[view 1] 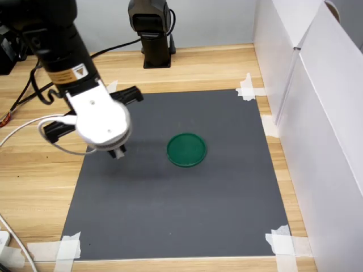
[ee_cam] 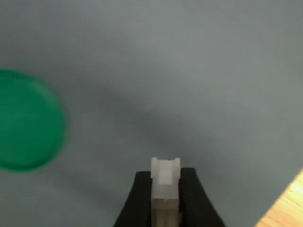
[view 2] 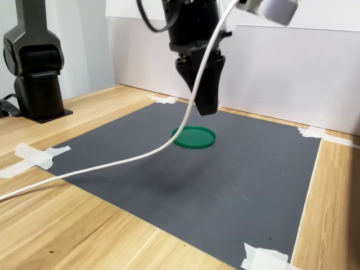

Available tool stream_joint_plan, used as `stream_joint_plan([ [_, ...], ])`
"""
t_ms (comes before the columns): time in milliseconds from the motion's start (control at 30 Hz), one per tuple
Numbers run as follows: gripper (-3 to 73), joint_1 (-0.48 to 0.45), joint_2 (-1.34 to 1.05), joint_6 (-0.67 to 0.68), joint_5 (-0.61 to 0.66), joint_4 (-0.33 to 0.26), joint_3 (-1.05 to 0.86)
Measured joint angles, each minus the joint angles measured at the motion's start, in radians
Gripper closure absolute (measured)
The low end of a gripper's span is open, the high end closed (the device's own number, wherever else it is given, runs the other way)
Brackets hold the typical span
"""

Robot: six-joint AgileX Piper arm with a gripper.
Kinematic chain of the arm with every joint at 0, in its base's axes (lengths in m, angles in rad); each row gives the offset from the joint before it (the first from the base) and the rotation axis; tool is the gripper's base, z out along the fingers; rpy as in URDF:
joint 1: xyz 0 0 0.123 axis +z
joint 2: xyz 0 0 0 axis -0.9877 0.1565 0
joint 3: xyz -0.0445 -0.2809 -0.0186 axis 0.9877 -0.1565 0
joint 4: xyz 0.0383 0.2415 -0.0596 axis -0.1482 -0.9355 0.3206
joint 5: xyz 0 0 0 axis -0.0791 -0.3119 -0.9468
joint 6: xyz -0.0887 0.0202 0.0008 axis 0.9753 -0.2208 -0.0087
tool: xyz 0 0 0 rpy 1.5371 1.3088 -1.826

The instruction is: Grasp a white terminal and put it in the green lid.

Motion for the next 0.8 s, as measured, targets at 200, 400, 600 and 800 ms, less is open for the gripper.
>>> stream_joint_plan([
  [200,60.3,0.088,-0.048,0.009,0.06,0.012,-0.005],
  [400,60.3,0.173,-0.103,0.0,0.046,0.043,-0.1],
  [600,60.3,0.239,-0.151,-0.008,-0.003,0.053,-0.211],
  [800,60.3,0.298,-0.155,-0.026,-0.083,0.075,-0.306],
])
